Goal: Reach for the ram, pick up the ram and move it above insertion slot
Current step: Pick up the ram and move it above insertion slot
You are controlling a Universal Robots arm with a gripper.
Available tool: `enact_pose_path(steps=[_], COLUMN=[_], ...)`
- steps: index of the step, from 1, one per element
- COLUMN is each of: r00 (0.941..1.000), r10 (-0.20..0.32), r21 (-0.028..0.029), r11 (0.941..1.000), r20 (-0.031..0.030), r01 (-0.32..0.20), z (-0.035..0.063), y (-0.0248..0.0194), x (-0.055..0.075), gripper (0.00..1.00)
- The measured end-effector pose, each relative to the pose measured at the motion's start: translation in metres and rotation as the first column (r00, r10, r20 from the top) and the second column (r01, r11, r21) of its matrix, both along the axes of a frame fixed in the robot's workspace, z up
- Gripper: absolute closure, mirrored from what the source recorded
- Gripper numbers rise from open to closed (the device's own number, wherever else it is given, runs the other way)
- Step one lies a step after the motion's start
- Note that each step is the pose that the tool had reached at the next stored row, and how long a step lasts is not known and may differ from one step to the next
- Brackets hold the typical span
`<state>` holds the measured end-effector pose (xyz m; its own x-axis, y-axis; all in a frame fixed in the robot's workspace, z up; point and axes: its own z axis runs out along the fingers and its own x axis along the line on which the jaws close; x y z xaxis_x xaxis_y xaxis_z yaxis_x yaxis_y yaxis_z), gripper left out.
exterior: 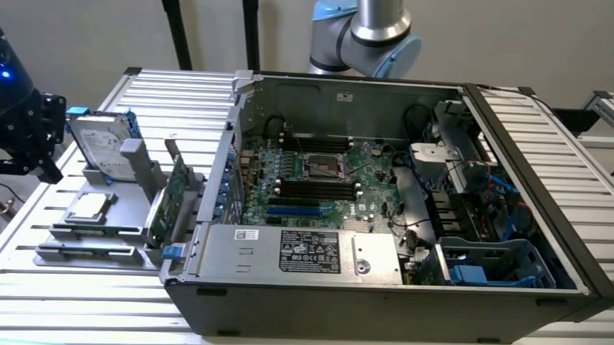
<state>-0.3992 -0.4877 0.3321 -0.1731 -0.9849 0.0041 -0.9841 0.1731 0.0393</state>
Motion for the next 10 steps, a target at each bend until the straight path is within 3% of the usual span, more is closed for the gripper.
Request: enact_pose_path(steps=[2,4,6,7,10], r00=[1.0000,1.0000,1.0000,1.0000,1.0000], r10=[0.001,0.002,0.002,0.003,0.004], r21=[0.0002,0.0001,0.0001,0.0002,0.0009], r11=[1.0000,1.0000,1.0000,1.0000,1.0000], r20=[-0.0002,-0.0008,-0.0010,-0.0011,-0.0013], r01=[-0.001,-0.002,-0.002,-0.003,-0.004], z=[-0.0002,-0.0004,-0.0015,-0.0026,-0.0077], y=[-0.0004,-0.0010,-0.0020,-0.0024,-0.0049], x=[0.0000,0.0000,0.0000,0.0000,0.0000], gripper=[0.88,0.76,0.76,0.69,0.69])
